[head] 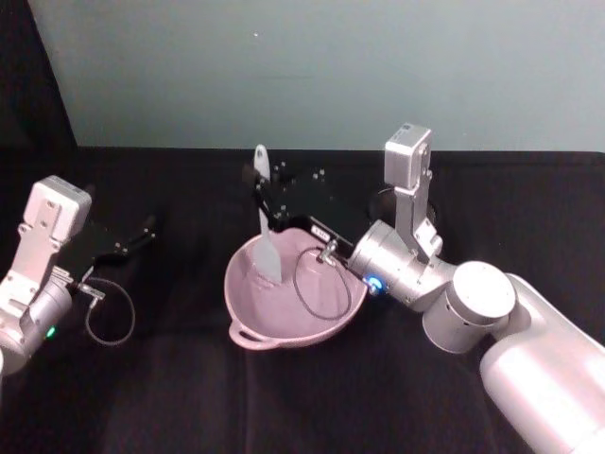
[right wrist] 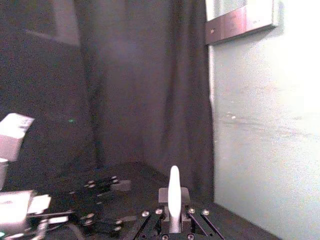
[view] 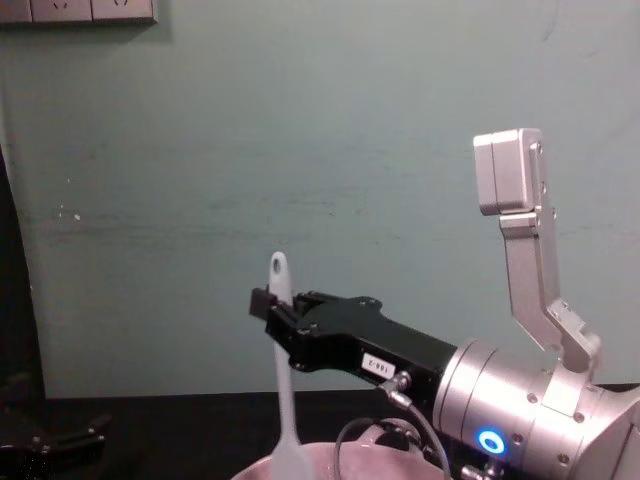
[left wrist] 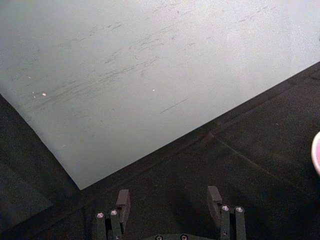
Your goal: Use the one hand to pick up the spoon and stir the clear water in the bowl.
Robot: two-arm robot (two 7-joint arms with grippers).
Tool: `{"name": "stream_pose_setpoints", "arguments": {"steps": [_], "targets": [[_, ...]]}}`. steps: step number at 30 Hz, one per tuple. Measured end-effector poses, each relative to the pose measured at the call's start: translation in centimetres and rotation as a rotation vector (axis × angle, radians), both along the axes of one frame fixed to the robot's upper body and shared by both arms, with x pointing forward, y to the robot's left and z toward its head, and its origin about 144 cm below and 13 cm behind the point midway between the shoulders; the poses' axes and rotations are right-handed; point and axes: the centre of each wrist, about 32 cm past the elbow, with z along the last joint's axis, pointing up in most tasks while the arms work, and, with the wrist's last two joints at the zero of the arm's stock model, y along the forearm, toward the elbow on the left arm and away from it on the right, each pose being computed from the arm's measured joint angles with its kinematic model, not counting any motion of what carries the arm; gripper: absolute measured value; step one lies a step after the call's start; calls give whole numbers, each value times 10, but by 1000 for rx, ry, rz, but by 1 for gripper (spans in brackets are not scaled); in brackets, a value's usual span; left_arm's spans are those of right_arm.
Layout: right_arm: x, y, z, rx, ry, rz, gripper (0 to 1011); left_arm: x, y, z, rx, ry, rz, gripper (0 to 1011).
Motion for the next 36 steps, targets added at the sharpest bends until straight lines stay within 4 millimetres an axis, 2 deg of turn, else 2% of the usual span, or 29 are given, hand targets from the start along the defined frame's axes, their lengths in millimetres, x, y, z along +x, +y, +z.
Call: {"name": "stream_pose_setpoints", "arguments": {"steps": [6,12,18,25,31,36], "targets": [[11,-6,2,-9,-34,-58,121,0,0,0,0,0,0,1011],[15,-20,6,-23,-55,-88,121,0,0,0,0,0,0,1011],[2,-42,9,-44,-49,-64,121,0,0,0,0,0,0,1011],[-18,-57,14,-38,-17,4,120,0,0,0,0,0,0,1011],[-31,-56,15,-11,-8,44,120,0,0,0,0,0,0,1011],[-35,-46,15,13,14,77,121,0,0,0,0,0,0,1011]]}}
